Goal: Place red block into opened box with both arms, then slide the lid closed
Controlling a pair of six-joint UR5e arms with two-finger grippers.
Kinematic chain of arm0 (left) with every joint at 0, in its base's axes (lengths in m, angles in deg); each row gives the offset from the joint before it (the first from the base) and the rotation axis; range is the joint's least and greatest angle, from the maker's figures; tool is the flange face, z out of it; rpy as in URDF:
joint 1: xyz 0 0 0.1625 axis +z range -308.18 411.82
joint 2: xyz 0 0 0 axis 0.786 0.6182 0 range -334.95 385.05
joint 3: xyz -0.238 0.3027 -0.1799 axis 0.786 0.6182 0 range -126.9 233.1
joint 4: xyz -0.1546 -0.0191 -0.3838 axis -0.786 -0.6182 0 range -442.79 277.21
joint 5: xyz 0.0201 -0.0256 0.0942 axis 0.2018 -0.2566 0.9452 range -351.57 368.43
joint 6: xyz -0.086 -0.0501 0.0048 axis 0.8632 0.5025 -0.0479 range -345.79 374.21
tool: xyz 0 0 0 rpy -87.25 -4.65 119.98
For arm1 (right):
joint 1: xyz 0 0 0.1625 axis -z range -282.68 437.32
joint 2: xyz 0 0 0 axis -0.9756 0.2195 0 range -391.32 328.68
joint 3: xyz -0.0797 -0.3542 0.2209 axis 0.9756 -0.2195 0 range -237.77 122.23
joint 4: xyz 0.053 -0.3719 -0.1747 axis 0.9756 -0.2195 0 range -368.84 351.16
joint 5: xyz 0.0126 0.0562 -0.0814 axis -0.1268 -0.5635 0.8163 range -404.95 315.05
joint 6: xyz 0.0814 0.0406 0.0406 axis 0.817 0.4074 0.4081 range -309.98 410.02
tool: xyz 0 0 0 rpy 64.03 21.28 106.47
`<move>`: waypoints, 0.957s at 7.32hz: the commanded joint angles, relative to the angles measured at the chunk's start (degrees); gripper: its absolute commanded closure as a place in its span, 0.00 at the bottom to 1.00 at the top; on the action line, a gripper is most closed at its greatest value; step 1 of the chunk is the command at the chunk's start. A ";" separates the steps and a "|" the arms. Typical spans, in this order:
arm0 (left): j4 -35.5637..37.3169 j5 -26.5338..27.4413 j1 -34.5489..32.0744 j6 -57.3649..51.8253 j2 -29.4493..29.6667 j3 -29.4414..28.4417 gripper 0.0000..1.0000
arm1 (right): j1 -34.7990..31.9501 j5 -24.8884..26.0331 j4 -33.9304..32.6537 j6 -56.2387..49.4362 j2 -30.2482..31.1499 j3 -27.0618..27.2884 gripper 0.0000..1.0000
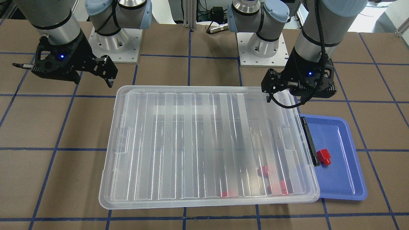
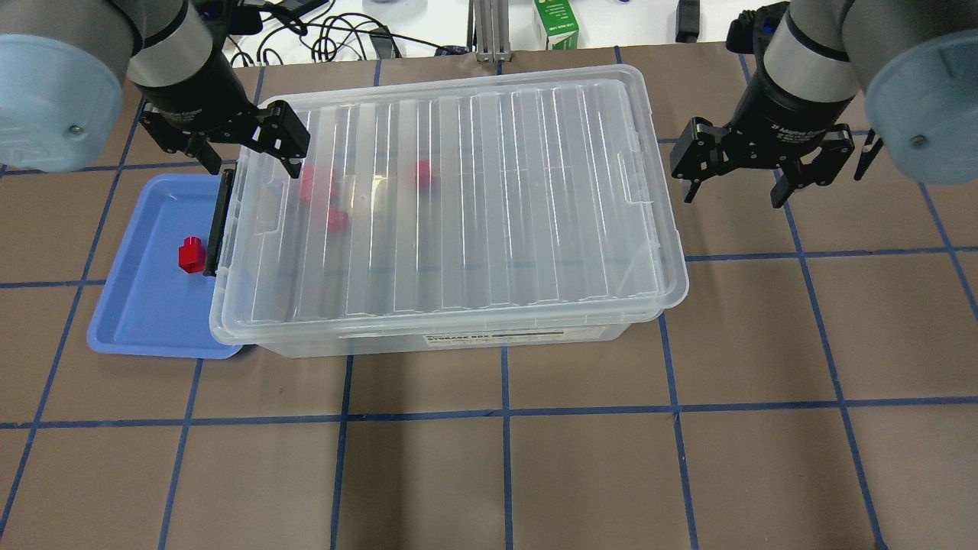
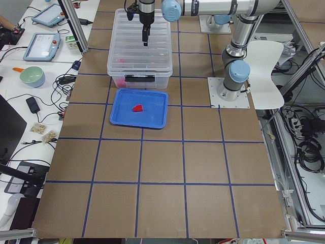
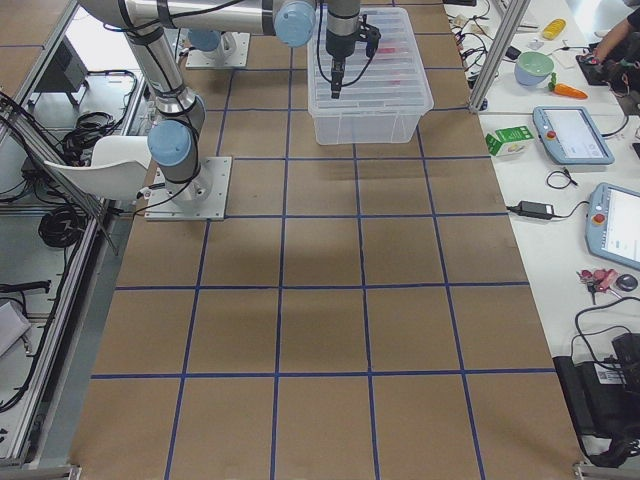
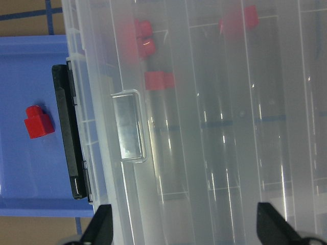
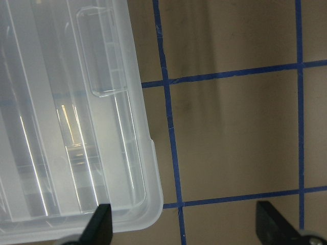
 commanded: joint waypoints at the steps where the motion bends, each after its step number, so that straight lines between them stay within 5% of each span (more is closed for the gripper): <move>1: 0.02 -0.56 1.34 -0.73 0.07 -0.10 0.00 | -0.27 -0.26 -5.41 0.55 -6.27 -0.67 0.00; 3: 0.20 -1.96 4.66 -1.00 0.51 -0.45 0.00 | -0.27 -0.78 -11.73 0.46 -12.25 -0.23 0.00; 7: -0.50 -3.64 15.20 -4.25 0.95 -0.10 0.00 | -0.27 -0.88 -14.30 -0.23 -15.69 -0.75 0.00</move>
